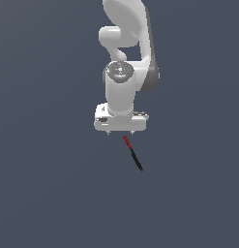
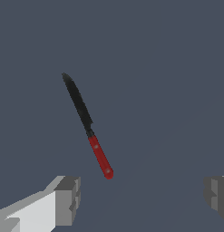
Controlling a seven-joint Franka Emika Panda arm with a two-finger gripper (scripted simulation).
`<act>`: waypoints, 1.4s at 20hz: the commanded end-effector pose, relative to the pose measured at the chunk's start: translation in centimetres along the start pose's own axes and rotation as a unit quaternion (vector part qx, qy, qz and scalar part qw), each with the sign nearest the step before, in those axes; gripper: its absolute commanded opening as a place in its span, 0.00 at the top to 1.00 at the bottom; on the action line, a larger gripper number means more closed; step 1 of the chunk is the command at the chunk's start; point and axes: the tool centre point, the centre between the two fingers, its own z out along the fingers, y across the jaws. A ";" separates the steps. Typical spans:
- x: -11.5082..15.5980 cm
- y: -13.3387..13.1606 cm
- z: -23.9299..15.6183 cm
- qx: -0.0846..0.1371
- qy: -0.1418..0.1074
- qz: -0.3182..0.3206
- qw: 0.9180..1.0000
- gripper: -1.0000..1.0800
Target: Pick up the object and move it to a goal position.
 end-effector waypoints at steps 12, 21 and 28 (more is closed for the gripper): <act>0.5 -0.7 -0.1 -0.005 -0.003 0.001 1.000 0.04; 1.1 -1.7 1.9 -0.007 0.001 -0.040 0.999 0.04; 2.1 -4.1 6.1 -0.009 0.009 -0.122 0.992 0.04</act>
